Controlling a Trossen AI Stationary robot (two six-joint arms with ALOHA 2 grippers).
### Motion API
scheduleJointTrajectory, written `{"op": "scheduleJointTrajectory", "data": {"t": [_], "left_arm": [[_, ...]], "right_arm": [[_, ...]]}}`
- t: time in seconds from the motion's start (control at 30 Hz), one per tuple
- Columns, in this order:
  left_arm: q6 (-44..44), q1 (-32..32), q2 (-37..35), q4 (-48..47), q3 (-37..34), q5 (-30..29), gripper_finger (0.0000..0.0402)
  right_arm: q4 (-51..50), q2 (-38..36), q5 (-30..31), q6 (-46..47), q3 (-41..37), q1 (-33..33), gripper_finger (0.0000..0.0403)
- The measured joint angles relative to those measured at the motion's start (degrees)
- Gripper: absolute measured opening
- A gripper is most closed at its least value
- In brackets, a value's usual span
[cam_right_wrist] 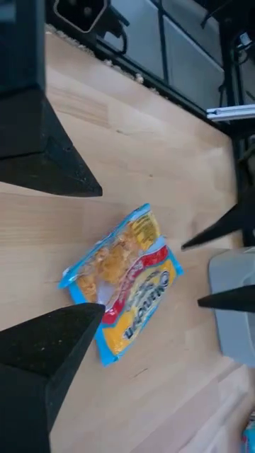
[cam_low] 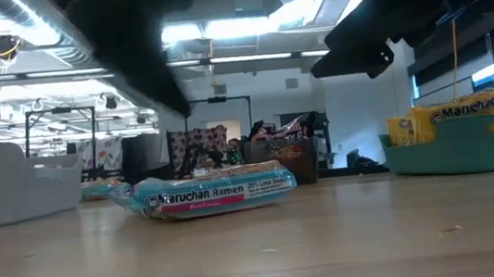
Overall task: Sort Maruchan noodles
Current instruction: Put the left blue noodle pack into the gray bin
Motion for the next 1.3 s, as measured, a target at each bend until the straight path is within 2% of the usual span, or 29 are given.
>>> {"op": "scheduleJointTrajectory", "data": {"t": [0.07,0.17,0.33,0.57,0.67,0.77,0.87,0.97,1.13,1.3], "left_arm": [[-2.62,-0.53,0.07,-3.54,-0.15,-1.41,0.0242],[-5.43,-0.47,0.02,-3.82,-1.18,-1.11,0.0242],[-3.52,-0.55,0.02,-4.01,-5.17,-0.99,0.0242],[-4.19,0.32,-0.02,3.6,-11.36,-0.63,0.0242],[-3.52,1.99,-1.27,7.13,-13.07,2.0,0.0242],[-3.45,4.5,-3.04,8.37,-14.85,6.76,0.0242],[-3.85,7.38,-4.34,13.82,-16.9,12.62,0.0242],[-5.11,9.75,-4.22,17.76,-18.38,14.29,0.0242],[-7.68,12.07,-4.97,17.18,-19.27,16.84,0.0242],[-6.04,13.88,-8.73,17.49,-19.44,20.23,0.0242]], "right_arm": [[0.78,0.81,-0.3,-0.03,0.0,0.02,0.0243],[5.47,3.93,-2.47,-0.1,0.02,0.0,0.0243],[11.22,10.53,-4.99,-1.54,1.09,0.01,0.0243],[12.36,18.01,-9.02,-6.17,6.36,0.02,0.0243],[12.26,20.06,-9.58,-9.73,8.89,0.02,0.0243],[12.47,21.73,-13.49,-11.94,11.53,0.0,0.0243],[12.34,23.68,-15.63,-13.64,13.46,0.0,0.0243],[12.04,25.5,-16.1,-14.67,14.64,-0.41,0.0243],[12.82,27.02,-16.73,-15.49,15.49,-3.94,0.0243],[13.88,28.5,-21.06,-15.56,15.54,-7.5,0.0243]]}}
